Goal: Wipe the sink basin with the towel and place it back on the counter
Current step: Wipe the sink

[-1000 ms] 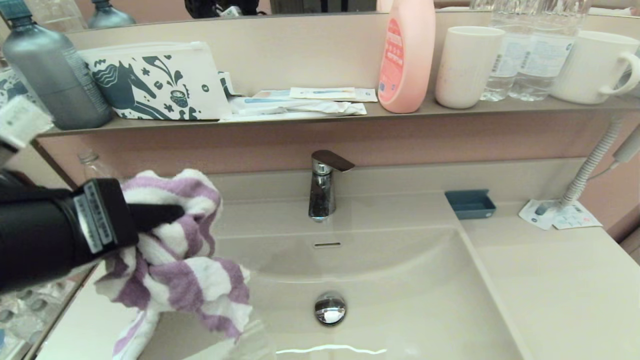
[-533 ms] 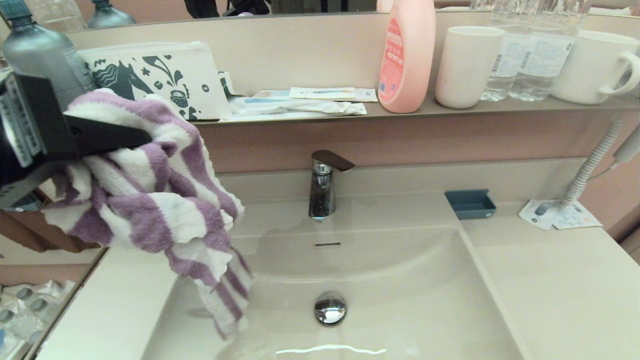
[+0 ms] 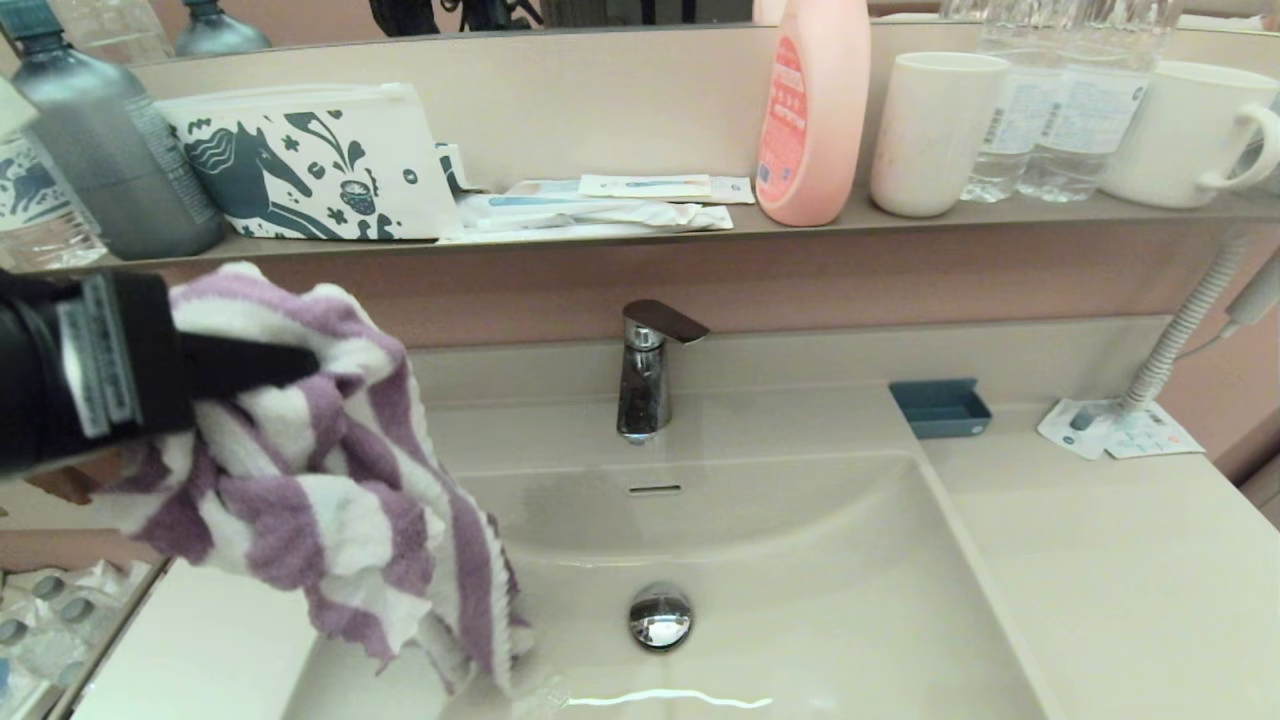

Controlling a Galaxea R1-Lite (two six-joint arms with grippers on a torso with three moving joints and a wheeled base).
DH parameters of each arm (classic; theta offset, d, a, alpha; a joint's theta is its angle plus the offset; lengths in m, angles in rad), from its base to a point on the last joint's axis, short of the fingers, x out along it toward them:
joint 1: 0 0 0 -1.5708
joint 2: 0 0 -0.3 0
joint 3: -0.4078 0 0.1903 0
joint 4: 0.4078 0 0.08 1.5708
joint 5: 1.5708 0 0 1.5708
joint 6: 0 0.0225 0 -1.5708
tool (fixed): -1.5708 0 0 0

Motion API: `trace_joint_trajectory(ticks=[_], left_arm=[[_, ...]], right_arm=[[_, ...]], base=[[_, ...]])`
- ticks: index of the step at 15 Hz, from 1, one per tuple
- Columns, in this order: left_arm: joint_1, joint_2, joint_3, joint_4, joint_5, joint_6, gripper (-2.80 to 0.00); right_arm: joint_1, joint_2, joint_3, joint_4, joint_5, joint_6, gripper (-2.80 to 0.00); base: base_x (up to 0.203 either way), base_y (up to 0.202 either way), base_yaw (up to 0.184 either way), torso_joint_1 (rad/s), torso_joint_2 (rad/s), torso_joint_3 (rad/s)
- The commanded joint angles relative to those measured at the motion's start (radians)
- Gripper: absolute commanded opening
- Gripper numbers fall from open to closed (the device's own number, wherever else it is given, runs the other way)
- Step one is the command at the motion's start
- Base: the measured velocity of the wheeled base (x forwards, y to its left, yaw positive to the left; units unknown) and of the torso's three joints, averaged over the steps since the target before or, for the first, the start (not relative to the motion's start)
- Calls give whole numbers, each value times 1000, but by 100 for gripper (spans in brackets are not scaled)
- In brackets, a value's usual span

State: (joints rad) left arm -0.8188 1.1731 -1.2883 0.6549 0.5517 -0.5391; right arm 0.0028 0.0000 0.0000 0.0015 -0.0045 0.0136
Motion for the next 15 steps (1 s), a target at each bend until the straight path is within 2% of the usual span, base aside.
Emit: trace_joint_trajectory(ticks=[1, 3, 5, 7, 9, 12, 15], left_arm=[[-1, -21, 141, -35, 2, -3, -280], [0, -32, 344, -205, -1, 5, -280], [4, -17, 523, -430, -3, 41, -280], [7, 38, 651, -620, -4, 81, -280], [26, 123, 740, -751, -7, 110, -280], [130, 282, 845, -986, -59, 172, -280], [253, 438, 890, -1204, -84, 232, -280]], right_arm=[[0, 0, 0, -2, 0, 0, -280], [0, 0, 0, 0, 0, 0, -280], [0, 0, 0, 0, 0, 0, -280], [0, 0, 0, 0, 0, 0, -280], [-1, 0, 0, 0, 0, 0, -280], [0, 0, 0, 0, 0, 0, -280], [0, 0, 0, -2, 0, 0, -280]], base=[[0, 0, 0, 0, 0, 0], [0, 0, 0, 0, 0, 0], [0, 0, 0, 0, 0, 0], [0, 0, 0, 0, 0, 0], [0, 0, 0, 0, 0, 0], [0, 0, 0, 0, 0, 0], [0, 0, 0, 0, 0, 0]])
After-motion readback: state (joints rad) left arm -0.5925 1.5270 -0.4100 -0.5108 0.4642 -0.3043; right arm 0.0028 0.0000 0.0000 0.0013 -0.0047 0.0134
